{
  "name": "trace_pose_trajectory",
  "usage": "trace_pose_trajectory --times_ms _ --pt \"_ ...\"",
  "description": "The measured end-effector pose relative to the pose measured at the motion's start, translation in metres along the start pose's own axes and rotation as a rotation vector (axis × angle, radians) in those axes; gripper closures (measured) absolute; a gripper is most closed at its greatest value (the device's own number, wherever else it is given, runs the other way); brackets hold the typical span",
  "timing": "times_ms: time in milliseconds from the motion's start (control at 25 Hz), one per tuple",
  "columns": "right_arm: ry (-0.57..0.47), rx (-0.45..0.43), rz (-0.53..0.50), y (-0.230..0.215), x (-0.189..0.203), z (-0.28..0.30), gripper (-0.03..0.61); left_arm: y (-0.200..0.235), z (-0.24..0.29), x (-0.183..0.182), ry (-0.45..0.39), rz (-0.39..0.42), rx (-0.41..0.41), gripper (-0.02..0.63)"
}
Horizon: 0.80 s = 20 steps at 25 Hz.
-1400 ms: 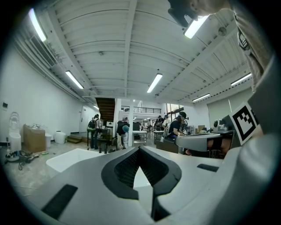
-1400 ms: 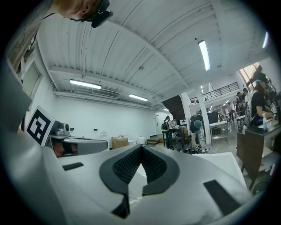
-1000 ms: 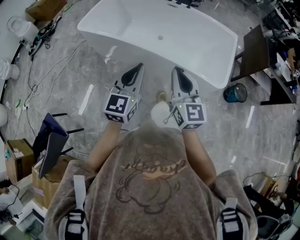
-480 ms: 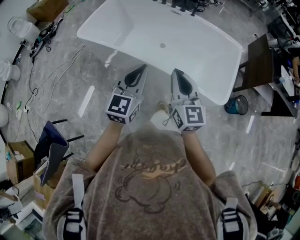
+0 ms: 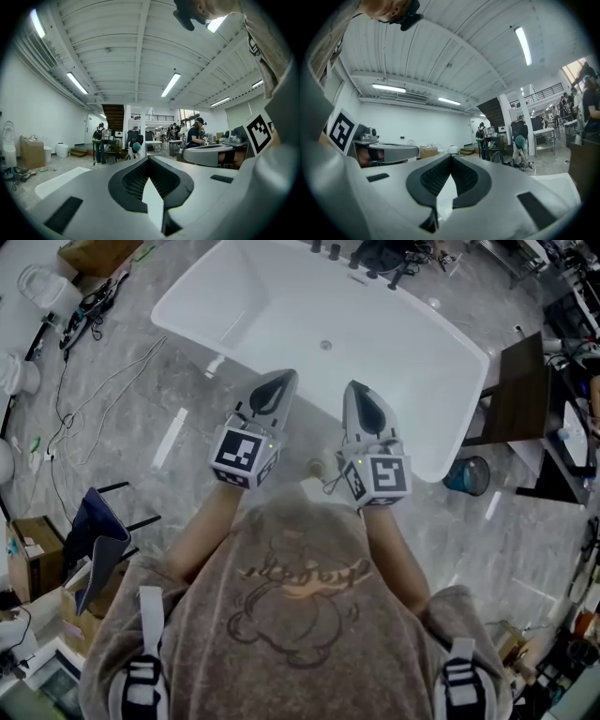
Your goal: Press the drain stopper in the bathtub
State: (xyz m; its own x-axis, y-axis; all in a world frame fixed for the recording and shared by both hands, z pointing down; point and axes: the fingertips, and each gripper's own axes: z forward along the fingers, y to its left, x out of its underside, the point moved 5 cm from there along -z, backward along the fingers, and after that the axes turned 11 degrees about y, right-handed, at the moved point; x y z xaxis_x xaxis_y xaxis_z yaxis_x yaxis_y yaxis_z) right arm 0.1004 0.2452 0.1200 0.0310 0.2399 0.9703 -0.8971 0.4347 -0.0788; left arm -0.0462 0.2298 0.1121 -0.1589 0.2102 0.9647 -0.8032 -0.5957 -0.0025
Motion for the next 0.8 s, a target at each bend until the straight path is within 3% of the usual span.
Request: trace_pose_trajectory --times_ms 440,800 --pt "0.011 -0.058 -0.032 -0.087 -0.017 0.065 0.577 0.020 0.100 -0.026 -0.032 -0.004 -0.057 0.614" --pt "0.031 -0.092 -0.034 -0.096 -0.017 0.102 0.577 0.043 0.126 -0.025 -0.033 -0.019 -0.075 0.614"
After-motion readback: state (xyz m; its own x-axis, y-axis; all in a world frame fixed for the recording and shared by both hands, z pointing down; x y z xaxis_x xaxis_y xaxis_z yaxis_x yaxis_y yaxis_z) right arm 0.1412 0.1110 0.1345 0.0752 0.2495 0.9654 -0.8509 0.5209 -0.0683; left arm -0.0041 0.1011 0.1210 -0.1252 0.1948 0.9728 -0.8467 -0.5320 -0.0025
